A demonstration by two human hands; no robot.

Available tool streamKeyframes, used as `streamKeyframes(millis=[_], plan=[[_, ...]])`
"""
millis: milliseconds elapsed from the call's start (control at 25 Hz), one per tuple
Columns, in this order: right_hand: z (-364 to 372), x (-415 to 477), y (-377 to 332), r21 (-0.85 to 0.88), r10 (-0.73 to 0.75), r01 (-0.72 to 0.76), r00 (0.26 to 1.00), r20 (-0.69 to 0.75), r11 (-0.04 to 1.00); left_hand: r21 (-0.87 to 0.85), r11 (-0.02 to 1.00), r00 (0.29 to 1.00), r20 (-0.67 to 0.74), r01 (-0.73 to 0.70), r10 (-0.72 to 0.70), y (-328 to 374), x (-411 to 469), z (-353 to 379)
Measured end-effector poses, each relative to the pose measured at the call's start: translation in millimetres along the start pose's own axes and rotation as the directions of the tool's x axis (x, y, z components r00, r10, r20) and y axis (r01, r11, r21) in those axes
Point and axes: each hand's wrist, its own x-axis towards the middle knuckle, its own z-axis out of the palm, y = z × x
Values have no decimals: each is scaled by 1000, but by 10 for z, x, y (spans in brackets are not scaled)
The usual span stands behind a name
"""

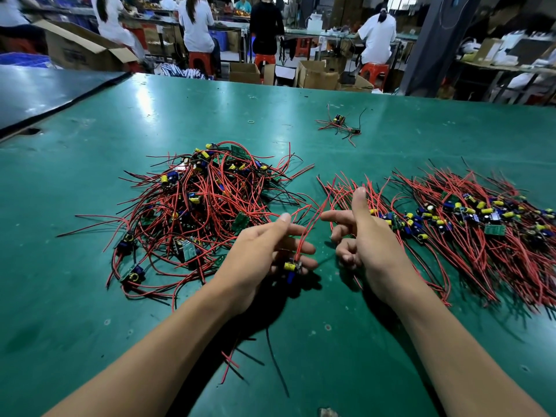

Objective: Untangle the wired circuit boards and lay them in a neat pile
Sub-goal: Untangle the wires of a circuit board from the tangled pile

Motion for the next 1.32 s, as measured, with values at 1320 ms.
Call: streamKeyframes(millis=[1320], plan=[[17,-297,-159,550,-206,-173,803,559,817,-167,971,958,259,172,-125,134,-67,-47]])
